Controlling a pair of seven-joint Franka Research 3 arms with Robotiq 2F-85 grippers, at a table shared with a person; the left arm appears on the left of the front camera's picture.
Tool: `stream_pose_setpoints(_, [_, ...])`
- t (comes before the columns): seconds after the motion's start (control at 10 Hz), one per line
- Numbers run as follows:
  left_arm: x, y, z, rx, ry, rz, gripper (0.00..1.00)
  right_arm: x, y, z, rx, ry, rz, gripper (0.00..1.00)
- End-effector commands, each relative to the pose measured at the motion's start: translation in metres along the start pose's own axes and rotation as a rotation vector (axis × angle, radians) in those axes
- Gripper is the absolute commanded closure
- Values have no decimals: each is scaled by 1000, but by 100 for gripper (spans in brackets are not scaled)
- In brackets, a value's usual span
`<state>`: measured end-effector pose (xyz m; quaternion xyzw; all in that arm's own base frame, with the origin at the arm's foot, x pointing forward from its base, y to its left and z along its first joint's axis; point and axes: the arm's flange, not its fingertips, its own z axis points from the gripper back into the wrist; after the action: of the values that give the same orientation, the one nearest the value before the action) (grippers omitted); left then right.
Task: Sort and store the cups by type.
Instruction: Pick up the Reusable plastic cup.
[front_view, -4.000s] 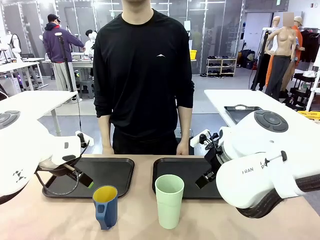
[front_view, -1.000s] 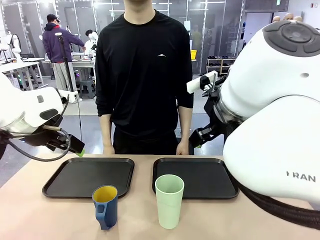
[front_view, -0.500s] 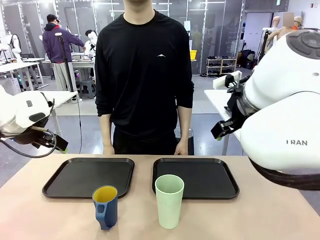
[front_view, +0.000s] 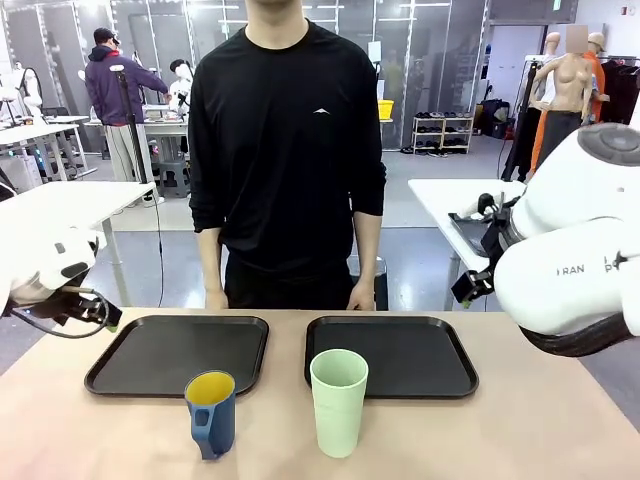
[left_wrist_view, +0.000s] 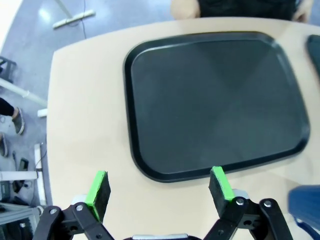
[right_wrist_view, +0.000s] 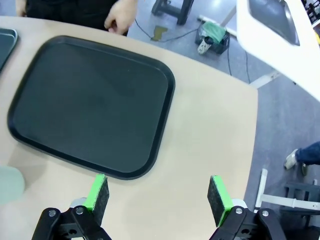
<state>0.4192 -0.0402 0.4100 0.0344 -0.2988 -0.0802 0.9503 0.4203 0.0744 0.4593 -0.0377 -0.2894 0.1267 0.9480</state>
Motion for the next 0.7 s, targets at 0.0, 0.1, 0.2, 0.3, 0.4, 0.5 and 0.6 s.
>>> stream_pose_setpoints(0.0, [-1, 1, -18, 38, -2, 39, 0, -13, -10, -18, 47, 2, -12, 0])
stream_pose_setpoints(0.1, [0, 5, -24, 33, 8, 56, 0, -14, -14, -25, 53, 21, -22, 0])
stream_pose_setpoints(0.2, [1, 6, -26, 34, 14, 62, 0, -15, -15, -30, 60, 32, -29, 0])
stream_pose_setpoints(0.3, [2, 8, -28, 25, 18, 66, 0, -15, -16, -33, 62, 41, -32, 0])
stream_pose_setpoints(0.4, [2, 9, -31, 20, 21, 65, 0, -14, -18, -36, 59, 48, -42, 0])
stream_pose_setpoints(0.5, [2, 10, -32, 20, 24, 68, 0, -14, -19, -37, 58, 49, -52, 0])
stream_pose_setpoints(0.6, [1, 10, -32, 19, 24, 67, 0, -13, -19, -37, 48, 49, -65, 0])
